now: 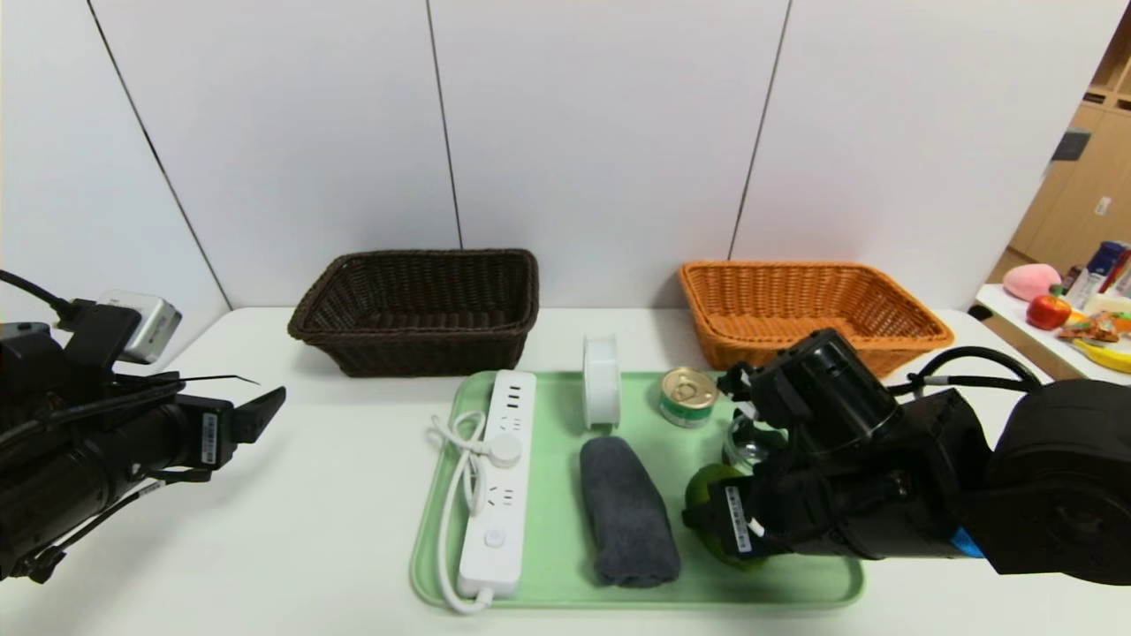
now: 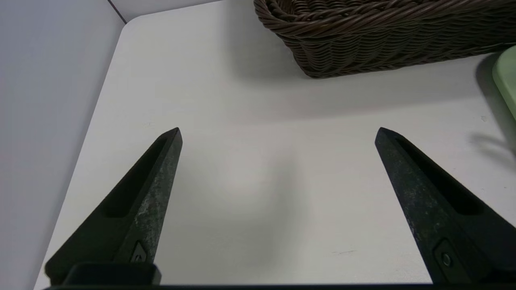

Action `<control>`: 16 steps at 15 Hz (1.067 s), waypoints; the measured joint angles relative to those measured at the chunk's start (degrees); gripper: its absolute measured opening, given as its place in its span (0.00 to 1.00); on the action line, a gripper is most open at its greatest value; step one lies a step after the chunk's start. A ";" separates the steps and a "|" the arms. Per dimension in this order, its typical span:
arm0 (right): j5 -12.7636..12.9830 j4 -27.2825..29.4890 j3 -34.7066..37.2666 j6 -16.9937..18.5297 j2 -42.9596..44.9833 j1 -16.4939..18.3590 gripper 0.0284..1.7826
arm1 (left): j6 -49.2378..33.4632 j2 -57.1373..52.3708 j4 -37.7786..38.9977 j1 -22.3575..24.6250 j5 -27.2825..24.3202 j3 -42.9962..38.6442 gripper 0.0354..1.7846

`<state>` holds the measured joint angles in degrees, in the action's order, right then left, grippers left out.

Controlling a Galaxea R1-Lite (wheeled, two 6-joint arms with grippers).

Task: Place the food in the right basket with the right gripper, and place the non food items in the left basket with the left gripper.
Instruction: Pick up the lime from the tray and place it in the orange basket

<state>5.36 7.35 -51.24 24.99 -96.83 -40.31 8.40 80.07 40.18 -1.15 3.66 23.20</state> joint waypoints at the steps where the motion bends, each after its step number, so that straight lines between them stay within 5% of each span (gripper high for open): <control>1: 0.04 -0.05 -0.16 -0.16 1.33 -0.61 0.55 | -0.20 -0.02 0.00 0.00 -0.02 0.00 0.94; 5: 1.17 -3.78 -2.36 -2.30 10.69 -1.91 0.55 | -0.61 -0.02 0.00 0.02 -0.02 0.00 0.94; 7: 1.02 -8.84 -3.33 -4.71 15.19 1.21 0.54 | -0.74 -0.05 0.00 0.00 -0.18 0.00 0.94; 9: -1.15 -15.77 -3.52 -9.73 17.75 8.95 0.54 | -1.27 -0.20 0.04 0.02 -0.11 -0.07 0.94; 13: -10.29 -27.50 -6.51 -23.76 14.53 28.96 0.54 | -1.38 -0.41 0.09 0.07 -0.11 -0.07 0.94; 16: -12.21 -26.89 -14.08 -28.45 6.73 36.66 0.54 | -1.40 -0.46 0.11 0.13 -0.11 -0.07 0.94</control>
<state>-6.85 -19.54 -65.32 -3.46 -90.10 -3.66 7.00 79.60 40.29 -1.01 3.55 23.13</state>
